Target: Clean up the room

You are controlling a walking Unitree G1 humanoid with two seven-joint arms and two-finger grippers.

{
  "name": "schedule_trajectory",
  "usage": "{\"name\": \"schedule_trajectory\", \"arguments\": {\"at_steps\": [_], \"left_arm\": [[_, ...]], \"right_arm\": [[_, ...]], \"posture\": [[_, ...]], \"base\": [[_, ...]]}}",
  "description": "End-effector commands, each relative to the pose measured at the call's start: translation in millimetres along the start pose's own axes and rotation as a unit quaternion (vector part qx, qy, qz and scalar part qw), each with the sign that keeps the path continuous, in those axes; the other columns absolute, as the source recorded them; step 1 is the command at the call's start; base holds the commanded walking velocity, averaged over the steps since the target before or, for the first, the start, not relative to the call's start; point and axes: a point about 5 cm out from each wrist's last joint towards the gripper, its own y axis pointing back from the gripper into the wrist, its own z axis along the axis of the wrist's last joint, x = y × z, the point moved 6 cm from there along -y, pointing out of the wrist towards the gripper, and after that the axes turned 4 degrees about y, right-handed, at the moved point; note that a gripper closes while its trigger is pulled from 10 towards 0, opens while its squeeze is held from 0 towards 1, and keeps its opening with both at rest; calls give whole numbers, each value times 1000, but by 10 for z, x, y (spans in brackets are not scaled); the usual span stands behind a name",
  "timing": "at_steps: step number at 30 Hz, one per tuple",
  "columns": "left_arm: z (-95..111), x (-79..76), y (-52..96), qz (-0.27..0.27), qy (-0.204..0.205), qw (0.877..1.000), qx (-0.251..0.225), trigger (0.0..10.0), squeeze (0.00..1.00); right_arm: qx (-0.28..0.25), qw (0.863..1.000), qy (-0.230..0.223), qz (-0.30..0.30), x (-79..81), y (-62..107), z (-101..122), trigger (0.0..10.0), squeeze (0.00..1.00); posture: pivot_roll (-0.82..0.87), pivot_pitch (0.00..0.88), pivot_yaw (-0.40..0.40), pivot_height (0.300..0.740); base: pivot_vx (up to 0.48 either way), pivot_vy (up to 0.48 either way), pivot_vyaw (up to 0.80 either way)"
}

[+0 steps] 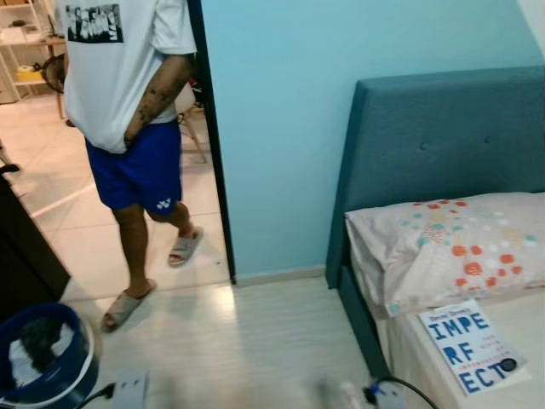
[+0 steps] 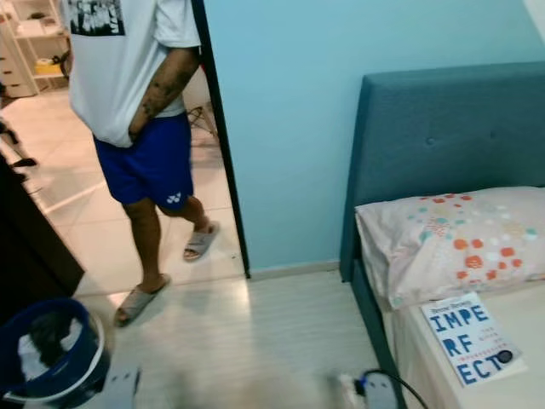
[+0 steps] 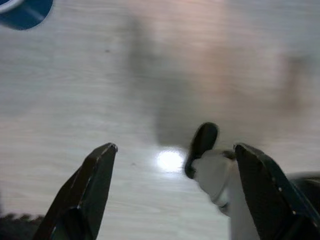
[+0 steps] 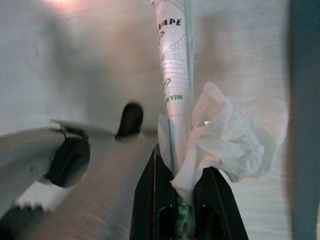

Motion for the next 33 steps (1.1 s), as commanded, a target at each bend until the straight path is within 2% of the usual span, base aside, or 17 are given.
{"name": "schedule_trajectory", "arguments": {"at_steps": [1,23,27,33], "left_arm": [[-145,64,28,8,-5,1000,18,10000,0],[-147,7,29,-14,9,1000,16,10000,0],[-144,-32,28,-28,7,999,16,10000,0],[-157,-24,30,-27,-1,999,19,10000,0]], "right_arm": [[7,1000,5,-2,-14,6,-39,10000,0],[8,1000,10,-5,-31,10,-42,10000,0],[6,1000,0,-21,-67,11,-39,10000,0],[1,1000,-5,-25,-90,13,-14,10000,0]], "posture": [[-30,16,19,740],[-26,28,14,740],[-26,27,14,740],[-34,38,20,740]], "base": [[0,0,763],[0,0,755],[0,0,0],[414,0,0]]}}
